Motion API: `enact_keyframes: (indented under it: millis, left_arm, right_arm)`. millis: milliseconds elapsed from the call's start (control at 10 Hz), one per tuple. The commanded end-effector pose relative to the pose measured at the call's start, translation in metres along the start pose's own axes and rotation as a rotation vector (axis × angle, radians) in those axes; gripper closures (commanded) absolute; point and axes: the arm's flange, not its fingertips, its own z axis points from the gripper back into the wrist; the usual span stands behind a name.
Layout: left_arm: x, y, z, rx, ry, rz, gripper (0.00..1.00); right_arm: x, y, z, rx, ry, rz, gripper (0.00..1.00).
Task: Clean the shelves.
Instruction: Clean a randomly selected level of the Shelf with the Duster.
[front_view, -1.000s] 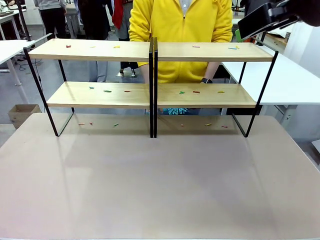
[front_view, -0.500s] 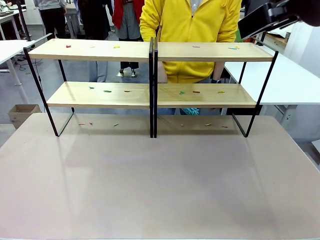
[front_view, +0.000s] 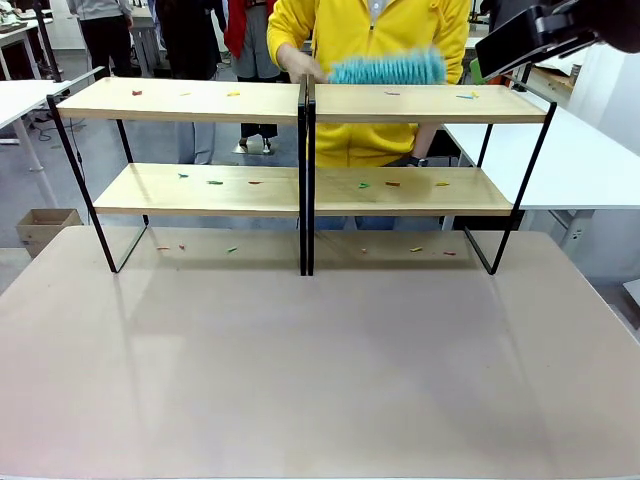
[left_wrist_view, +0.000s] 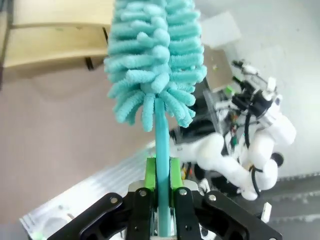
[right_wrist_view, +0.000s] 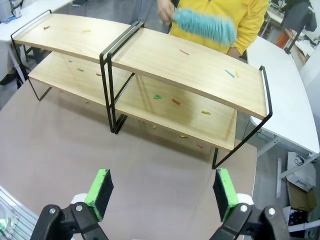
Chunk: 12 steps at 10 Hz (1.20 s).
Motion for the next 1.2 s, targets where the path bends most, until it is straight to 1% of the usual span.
enact_keyframes:
  millis: [0, 100, 200, 300, 400, 500, 600, 700, 800, 900, 1000, 1100]
  left_arm:
    - [0.012, -0.041, -0.071, 0.022, 0.158, -0.002, 0.88]
    - [0.014, -0.056, -0.105, 0.028, 0.178, 0.059, 0.88]
    - [0.009, -0.031, -0.053, 0.013, 0.103, 0.004, 0.88]
    - [0.009, -0.031, -0.053, 0.013, 0.103, 0.004, 0.88]
    - [0.014, -0.059, -0.109, 0.034, 0.183, 0.020, 0.88]
    - [0.025, -0.051, -0.096, 0.034, 0.103, 0.061, 0.88]
    - [0.034, -0.025, -0.061, 0.016, 0.035, 0.132, 0.88]
    - [0.035, 0.002, -0.021, -0.055, 0.026, 0.174, 0.88]
    - [0.024, 0.018, 0.007, -0.055, 0.019, 0.183, 0.88]
    - [0.007, 0.032, 0.031, -0.067, 0.035, 0.173, 0.88]
    - [-0.022, 0.050, 0.071, -0.105, 0.060, 0.160, 0.88]
    - [-0.053, 0.068, 0.111, -0.096, -0.073, 0.185, 0.88]
  right_arm:
    - [0.000, -0.001, 0.000, -0.004, -0.001, -0.005, 0.00]
    - [0.000, -0.001, 0.000, -0.004, -0.001, -0.005, 0.00]
    - [0.000, -0.001, 0.000, -0.004, -0.001, -0.005, 0.00]
    - [0.000, -0.001, 0.000, -0.004, -0.001, -0.005, 0.00]
    - [0.000, -0.001, 0.000, -0.004, -0.001, -0.005, 0.00]
    - [0.000, -0.001, 0.000, -0.004, -0.001, -0.005, 0.00]
    - [0.000, -0.001, 0.000, -0.004, -0.001, -0.005, 0.00]
    - [0.000, -0.001, 0.000, -0.004, -0.001, -0.005, 0.00]
    - [0.000, -0.001, 0.000, -0.004, -0.001, -0.005, 0.00]
    - [0.000, -0.001, 0.000, -0.004, -0.001, -0.005, 0.00]
    - [0.000, -0.001, 0.000, -0.004, -0.001, -0.005, 0.00]
    - [0.000, -0.001, 0.000, -0.004, -0.001, -0.005, 0.00]
